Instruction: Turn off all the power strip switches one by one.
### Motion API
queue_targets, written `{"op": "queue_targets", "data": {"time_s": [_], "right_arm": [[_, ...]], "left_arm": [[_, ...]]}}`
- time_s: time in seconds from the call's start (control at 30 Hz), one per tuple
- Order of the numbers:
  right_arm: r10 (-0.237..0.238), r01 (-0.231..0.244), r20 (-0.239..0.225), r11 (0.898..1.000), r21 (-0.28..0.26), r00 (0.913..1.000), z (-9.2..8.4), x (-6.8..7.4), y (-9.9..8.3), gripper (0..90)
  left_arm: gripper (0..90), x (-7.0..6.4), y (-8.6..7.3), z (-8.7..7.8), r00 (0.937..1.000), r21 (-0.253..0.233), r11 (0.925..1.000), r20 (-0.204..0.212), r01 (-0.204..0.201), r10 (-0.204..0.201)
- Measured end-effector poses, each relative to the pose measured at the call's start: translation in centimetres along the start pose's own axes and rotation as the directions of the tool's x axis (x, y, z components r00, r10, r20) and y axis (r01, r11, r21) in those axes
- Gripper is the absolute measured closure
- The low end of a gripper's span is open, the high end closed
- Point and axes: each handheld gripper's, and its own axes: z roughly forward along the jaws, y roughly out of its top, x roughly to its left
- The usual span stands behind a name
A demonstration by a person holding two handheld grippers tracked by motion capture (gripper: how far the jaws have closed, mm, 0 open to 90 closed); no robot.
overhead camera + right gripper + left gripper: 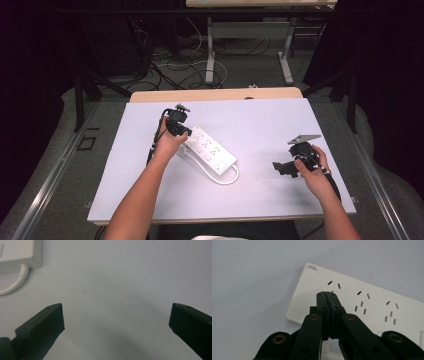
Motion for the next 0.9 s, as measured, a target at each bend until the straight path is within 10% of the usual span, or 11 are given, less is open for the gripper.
{"op": "queue_targets", "data": {"time_s": [0.9], "right_arm": [[0.009, -0.009, 0.003, 1.000, -0.003, 1.0000, -0.2, 0.0, -0.2, 0.0]], "left_arm": [[90.0, 0.1, -0.2, 1.7, 0.9996, 0.055, 0.9984, -0.025, -0.015, 0.017]]}}
